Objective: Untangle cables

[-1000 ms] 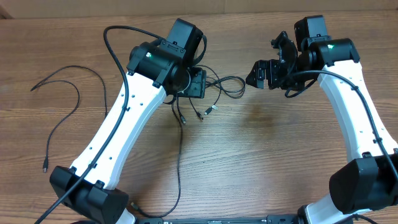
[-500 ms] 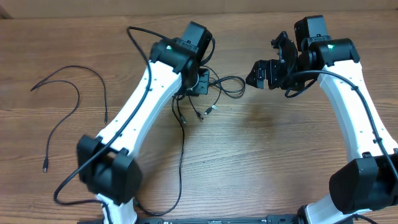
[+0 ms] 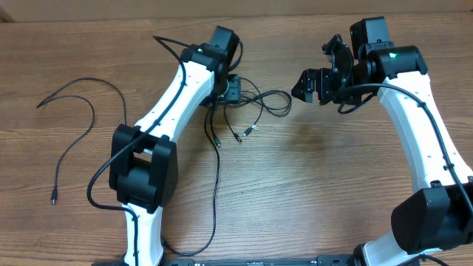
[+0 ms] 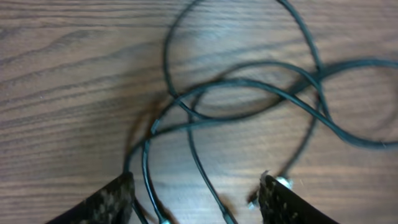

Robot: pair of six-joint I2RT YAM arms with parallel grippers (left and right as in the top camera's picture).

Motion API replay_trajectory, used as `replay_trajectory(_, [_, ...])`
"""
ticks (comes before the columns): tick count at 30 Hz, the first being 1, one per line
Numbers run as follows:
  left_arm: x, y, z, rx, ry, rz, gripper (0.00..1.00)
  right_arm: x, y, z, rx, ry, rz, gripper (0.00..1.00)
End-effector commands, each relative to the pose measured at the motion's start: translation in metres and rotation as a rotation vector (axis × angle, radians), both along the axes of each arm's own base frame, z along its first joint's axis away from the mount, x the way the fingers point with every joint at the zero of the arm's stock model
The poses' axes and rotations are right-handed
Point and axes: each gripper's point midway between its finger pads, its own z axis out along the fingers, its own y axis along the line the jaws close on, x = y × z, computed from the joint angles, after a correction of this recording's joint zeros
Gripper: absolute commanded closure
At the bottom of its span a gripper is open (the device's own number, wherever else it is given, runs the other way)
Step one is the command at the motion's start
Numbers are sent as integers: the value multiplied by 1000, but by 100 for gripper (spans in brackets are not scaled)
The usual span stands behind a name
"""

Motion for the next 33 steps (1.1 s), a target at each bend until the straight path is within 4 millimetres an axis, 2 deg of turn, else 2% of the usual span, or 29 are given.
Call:
replay_trajectory(1, [2,0,-19,-60,49,24,34,0,3,1,19,7,-16,0])
replay_trajectory(6, [3,-6,-39,-94,85,21,35,0,5,-10,26,47,-14,0])
replay_trajectory(7, [0,-8,-44,-93,100,22,39,1,5,-13,25,54,-15,0])
replay_trajectory(8, [-2,-11,-50,-100,117,16,52,2,5,-17,24,65,-15,0])
replay_trajectory(10, [-9,-17,-58,-111,150,-8,64,3,5,-24,22,82,-15,0])
replay_trajectory(12, [-17,-16,-66,-93,188,-30,66,4,5,-30,19,99,-15,0])
replay_trajectory(14, [-26,-12,-72,-70,224,-67,61,6,6,-36,18,107,-15,0])
replay_trajectory(18, [-41,9,-82,43,285,-95,60,9,6,-46,17,123,-16,0])
replay_trajectory(21, [-47,27,-83,134,310,-87,64,15,7,-52,26,135,-49,0])
replay_trajectory(23, [-55,28,-82,137,342,-110,67,21,7,-57,39,149,-96,0])
replay_trajectory(24, [-60,26,-82,119,362,-136,67,24,8,-59,48,158,-126,4])
replay_trajectory(25, [-64,22,-81,93,379,-166,68,28,9,-63,55,166,-149,20])
replay_trajectory(26, [-69,15,-80,49,396,-215,72,32,10,-67,63,168,-160,51])
replay_trajectory(27, [-74,3,-78,-21,412,-287,74,35,11,-70,66,167,-162,70])
replay_trajectory(28, [-79,-7,-75,-85,421,-347,73,38,12,-75,69,168,-164,83])
replay_trajectory(29, [-83,-16,-72,-145,427,-396,72,41,12,-80,69,169,-164,92])
replay_trajectory(30, [-87,-24,-68,-203,432,-437,71,44,12,-85,68,170,-164,96])
replay_trajectory(33, [-99,-44,-56,-355,448,-519,67,53,13,-104,67,175,-164,96])
